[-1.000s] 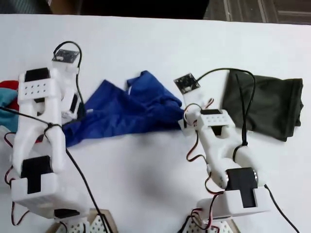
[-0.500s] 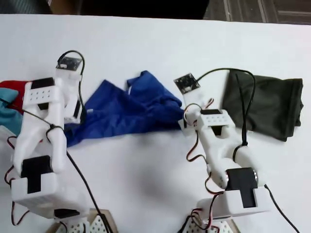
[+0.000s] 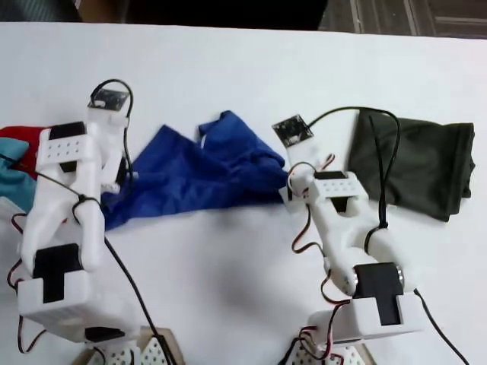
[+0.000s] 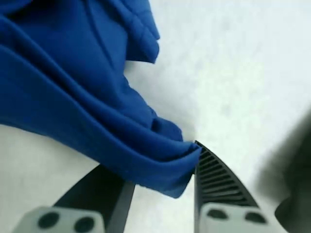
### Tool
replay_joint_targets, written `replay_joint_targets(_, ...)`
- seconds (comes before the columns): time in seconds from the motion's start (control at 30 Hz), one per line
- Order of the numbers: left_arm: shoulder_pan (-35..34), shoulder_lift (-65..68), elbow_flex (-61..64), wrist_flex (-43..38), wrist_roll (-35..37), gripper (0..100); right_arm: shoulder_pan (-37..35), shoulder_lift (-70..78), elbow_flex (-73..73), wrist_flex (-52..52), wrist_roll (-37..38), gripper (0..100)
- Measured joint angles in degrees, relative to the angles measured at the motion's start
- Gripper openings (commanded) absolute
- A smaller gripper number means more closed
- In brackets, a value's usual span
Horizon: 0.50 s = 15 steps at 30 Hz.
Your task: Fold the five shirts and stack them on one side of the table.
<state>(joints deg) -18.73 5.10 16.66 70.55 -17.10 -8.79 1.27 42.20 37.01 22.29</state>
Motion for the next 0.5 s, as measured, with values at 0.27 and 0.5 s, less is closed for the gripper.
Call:
replay_joint_targets(0.27,0.0,0.0,0.0,0.1,0.0,3,0.0,0.0,0.0,0.0,0.0,15.2)
replay_joint_targets(0.5,0.0,4.1,0.0,1.8,0.0,10,0.0,0.0,0.0,0.0,0.0,15.2)
